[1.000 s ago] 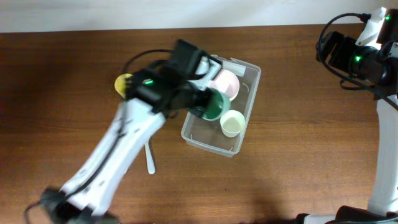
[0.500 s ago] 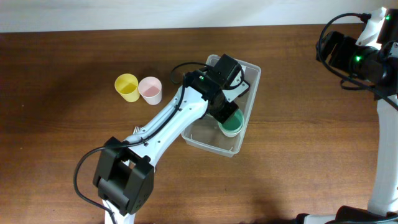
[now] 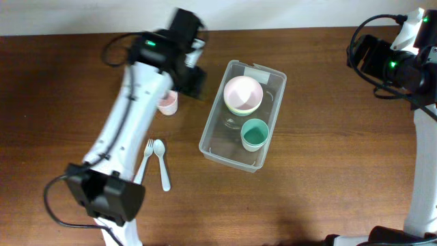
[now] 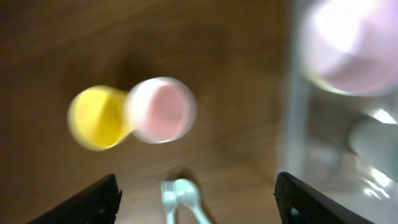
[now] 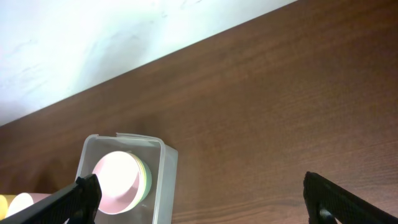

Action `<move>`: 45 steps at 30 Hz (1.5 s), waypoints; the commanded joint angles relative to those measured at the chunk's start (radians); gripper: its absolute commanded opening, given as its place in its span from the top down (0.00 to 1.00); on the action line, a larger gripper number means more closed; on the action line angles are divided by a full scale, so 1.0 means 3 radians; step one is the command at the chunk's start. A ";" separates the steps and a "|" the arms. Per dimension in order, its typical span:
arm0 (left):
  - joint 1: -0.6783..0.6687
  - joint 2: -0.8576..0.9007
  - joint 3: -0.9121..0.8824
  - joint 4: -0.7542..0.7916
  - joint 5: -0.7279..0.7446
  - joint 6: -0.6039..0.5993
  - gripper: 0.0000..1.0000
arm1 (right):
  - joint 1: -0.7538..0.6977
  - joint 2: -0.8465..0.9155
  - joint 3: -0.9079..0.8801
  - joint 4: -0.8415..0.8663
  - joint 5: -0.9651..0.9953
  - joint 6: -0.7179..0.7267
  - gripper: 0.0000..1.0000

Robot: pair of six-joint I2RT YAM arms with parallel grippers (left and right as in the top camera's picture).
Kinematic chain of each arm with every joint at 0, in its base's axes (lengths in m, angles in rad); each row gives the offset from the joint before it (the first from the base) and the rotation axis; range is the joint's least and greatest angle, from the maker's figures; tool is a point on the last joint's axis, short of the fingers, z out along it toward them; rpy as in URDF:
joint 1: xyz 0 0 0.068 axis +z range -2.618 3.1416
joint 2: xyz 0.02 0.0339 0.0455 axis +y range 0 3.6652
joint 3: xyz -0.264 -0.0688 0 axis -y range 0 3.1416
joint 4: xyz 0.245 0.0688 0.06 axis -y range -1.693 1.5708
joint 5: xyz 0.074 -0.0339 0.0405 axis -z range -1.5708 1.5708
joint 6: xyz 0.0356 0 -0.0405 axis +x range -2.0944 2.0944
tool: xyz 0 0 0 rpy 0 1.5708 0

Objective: Pack container
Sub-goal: 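Release the mint cup and move the left gripper to the yellow cup, then grasp the yellow cup and lower it into the container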

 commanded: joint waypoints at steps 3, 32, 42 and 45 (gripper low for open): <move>0.0776 0.0161 0.0014 0.0003 0.0483 -0.0158 0.18 | 0.0000 -0.0001 0.0006 0.0000 0.0005 -0.0022 0.01; 0.1411 0.1303 0.0118 0.0057 0.0612 -0.0055 0.99 | 0.0000 -0.0001 0.0006 -0.0001 0.0005 -0.0022 0.01; 0.0938 0.0387 0.0790 -0.0627 0.0815 -0.0055 0.99 | 0.0000 -0.0001 0.0006 0.0000 0.0005 -0.0022 0.01; 0.0488 0.0074 0.0790 -0.0646 0.0811 -0.0052 0.99 | 0.0000 -0.0001 0.0006 0.0000 0.0005 -0.0022 0.01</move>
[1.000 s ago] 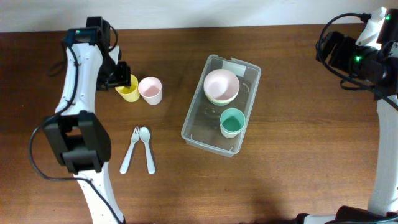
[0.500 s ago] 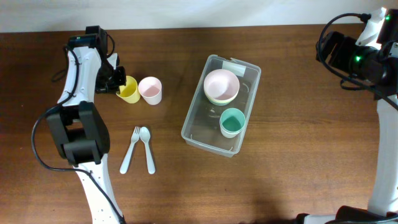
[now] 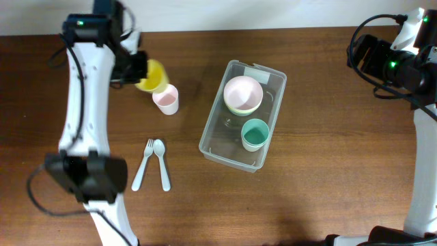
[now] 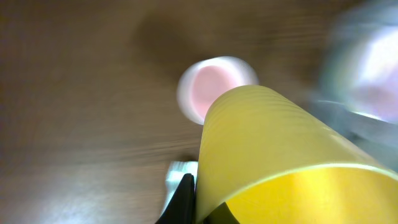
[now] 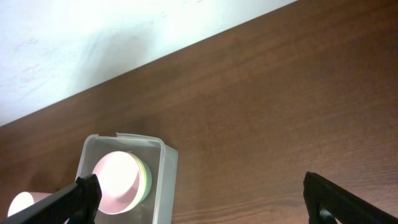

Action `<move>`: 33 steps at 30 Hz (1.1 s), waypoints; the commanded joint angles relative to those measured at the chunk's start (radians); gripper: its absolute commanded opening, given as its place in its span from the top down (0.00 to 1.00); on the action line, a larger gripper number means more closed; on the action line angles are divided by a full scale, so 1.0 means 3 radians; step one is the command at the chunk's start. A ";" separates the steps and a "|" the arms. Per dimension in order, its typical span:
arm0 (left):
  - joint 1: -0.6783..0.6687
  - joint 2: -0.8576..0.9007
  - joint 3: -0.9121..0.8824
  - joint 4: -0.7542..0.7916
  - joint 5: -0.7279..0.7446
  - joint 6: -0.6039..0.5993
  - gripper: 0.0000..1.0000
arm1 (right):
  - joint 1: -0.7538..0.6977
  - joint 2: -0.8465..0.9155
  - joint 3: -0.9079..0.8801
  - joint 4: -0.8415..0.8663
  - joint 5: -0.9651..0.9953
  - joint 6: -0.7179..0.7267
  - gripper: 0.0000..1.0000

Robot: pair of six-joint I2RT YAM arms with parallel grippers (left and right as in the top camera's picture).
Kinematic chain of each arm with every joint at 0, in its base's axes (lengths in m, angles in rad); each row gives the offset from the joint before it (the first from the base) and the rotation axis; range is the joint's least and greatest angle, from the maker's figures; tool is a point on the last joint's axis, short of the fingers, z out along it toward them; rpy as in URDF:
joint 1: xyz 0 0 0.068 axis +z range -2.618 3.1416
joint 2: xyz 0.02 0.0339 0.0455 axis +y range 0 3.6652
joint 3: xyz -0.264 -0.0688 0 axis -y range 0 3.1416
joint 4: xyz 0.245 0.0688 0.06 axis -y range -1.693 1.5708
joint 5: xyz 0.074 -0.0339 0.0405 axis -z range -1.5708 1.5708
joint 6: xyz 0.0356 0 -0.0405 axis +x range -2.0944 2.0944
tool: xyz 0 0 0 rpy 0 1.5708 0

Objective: Pack container
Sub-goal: 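Grasp the yellow cup and lower it into the container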

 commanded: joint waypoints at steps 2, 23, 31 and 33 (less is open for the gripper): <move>-0.0601 -0.0416 0.0067 -0.0032 0.0104 0.0043 0.99 | 0.0000 -0.0001 0.0006 0.0000 0.0004 -0.0022 0.01; -0.1715 -0.0408 -0.2073 0.1253 -0.0108 -0.0058 0.99 | 0.0000 -0.0001 0.0006 0.0000 0.0005 -0.0022 0.01; -0.1715 -0.0406 -0.2177 0.1661 -0.0161 -0.0058 0.99 | 0.0000 -0.0001 0.0006 0.0000 0.0004 -0.0022 0.01; -0.1715 -0.0402 -0.2177 0.1812 -0.0324 -0.0058 0.99 | 0.0000 -0.0001 0.0006 0.0000 0.0005 -0.0022 0.01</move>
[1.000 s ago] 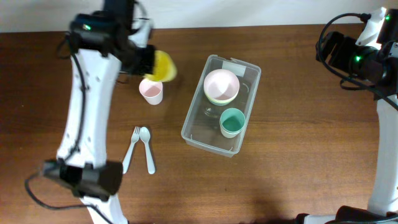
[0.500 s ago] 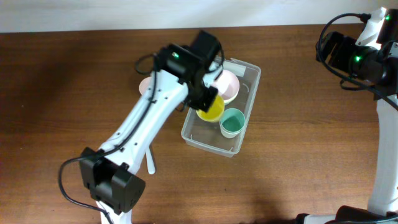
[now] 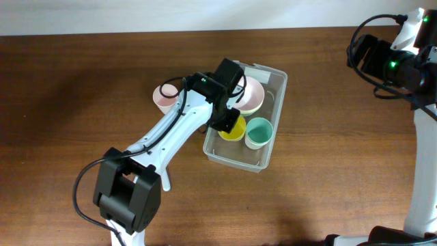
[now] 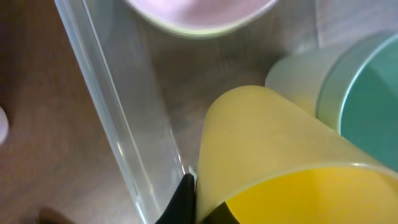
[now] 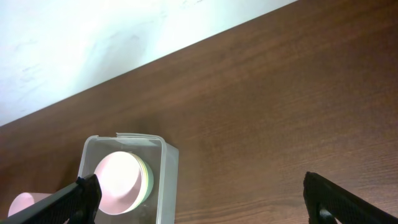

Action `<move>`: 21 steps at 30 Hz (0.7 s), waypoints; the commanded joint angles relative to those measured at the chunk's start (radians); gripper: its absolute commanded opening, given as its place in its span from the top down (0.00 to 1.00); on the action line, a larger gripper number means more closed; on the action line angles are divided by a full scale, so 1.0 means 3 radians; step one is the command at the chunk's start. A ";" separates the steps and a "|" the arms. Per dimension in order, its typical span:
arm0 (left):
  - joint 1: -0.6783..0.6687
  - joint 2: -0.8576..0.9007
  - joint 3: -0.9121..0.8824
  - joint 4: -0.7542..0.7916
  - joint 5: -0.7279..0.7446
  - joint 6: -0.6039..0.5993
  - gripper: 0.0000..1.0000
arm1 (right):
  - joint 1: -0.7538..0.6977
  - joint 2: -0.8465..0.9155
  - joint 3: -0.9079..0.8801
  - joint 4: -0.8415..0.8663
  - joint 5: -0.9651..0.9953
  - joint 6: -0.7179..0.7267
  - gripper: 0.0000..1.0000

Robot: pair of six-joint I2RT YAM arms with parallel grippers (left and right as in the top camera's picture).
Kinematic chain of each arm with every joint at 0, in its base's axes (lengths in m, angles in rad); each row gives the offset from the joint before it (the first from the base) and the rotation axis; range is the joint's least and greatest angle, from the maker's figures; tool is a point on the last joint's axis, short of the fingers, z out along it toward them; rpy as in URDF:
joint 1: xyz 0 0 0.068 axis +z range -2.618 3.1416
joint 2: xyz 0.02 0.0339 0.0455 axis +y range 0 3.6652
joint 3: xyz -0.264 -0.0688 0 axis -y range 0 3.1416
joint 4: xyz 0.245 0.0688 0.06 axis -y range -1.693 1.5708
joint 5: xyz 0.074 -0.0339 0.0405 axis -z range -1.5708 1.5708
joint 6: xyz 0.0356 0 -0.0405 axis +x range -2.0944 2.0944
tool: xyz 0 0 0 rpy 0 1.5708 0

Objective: Pack container
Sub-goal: 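Grasp the yellow cup and lower it into the container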

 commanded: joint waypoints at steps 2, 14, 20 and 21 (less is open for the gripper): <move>-0.0003 0.0023 -0.0029 0.0235 -0.0273 -0.0029 0.99 | 0.0000 -0.0001 0.0006 0.0000 0.0004 -0.0022 0.01; 0.0052 0.0085 0.0075 0.0217 -0.0285 -0.0005 0.59 | 0.0000 -0.0001 0.0006 0.0000 0.0005 -0.0022 0.01; 0.0273 0.0060 0.0647 -0.0303 -0.0285 -0.0006 0.48 | 0.0000 0.0000 0.0006 0.0000 0.0005 -0.0022 0.01; 0.0319 0.0051 0.0735 -0.0367 -0.0285 -0.0006 0.46 | 0.0000 -0.0001 0.0006 -0.0001 0.0005 -0.0022 0.01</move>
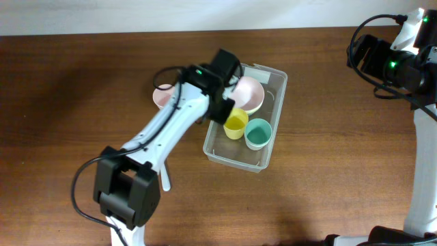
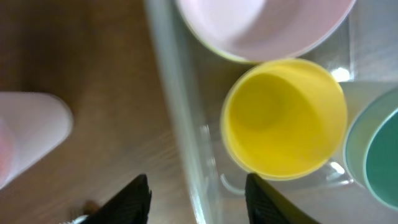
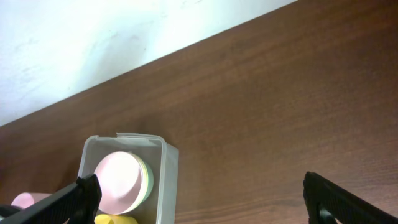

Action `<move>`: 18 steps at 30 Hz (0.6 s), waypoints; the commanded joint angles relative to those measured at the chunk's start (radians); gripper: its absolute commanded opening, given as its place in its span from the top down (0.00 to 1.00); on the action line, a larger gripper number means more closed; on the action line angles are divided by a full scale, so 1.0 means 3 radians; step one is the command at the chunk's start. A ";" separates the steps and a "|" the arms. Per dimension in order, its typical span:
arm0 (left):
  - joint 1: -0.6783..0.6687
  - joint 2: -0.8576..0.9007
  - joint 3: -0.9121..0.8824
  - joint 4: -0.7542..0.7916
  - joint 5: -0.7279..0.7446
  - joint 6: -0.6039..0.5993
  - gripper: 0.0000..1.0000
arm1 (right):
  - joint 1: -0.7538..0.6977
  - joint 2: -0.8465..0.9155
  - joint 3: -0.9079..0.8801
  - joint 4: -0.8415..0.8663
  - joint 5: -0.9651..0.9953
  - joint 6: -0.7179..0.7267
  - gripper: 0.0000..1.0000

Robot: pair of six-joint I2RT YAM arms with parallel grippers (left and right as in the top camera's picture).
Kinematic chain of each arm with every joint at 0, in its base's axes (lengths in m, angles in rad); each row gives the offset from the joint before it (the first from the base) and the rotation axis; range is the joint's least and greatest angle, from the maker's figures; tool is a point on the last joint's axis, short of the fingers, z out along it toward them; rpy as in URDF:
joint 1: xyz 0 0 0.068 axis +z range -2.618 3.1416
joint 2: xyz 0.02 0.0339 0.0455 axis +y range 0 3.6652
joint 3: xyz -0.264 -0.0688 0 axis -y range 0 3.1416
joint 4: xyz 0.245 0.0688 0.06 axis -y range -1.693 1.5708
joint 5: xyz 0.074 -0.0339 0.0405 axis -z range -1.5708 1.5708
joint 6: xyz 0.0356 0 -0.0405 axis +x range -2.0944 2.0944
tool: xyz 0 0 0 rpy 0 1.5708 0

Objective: Pack container
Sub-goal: 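Grasp the yellow cup and lower it into the container, then release the yellow cup and move the left gripper to the pink cup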

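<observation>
The clear plastic container holds a stack of bowls with a pink bowl on top, a teal cup and a yellow cup standing upright. My left gripper is open and empty above the container's left wall, with the yellow cup just ahead of it. A pink cup stands on the table left of the container, also seen as the pink cup. My right gripper is open, high at the far right, far from the container.
A pale spoon lies on the wooden table front left, mostly hidden under my left arm. The table's back edge meets a white wall. The right arm's base stands along the right edge.
My left gripper was shut on the yellow cup low inside the container. Now it is open and higher, and the cup stands upright in the container beside the teal one.
My left gripper was open above the yellow and pink cups on the table. Then it held the yellow cup in the air at the far left. Then the cup was down inside the container, and now it stands there released. The right arm stayed still.
</observation>
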 commanded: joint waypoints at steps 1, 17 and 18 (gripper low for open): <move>0.0261 -0.0041 0.0519 -0.0242 -0.0038 -0.0010 0.34 | 0.0000 -0.0001 0.0006 0.0003 0.0006 -0.0022 0.01; 0.1479 0.0482 0.0800 -0.0301 0.0287 -0.0034 0.23 | 0.0000 -0.0001 0.0006 0.0003 0.0006 -0.0022 0.01; 0.1500 0.0570 0.0800 -0.0295 0.0292 -0.0034 0.24 | 0.0000 0.0000 0.0006 0.0003 0.0005 -0.0022 0.01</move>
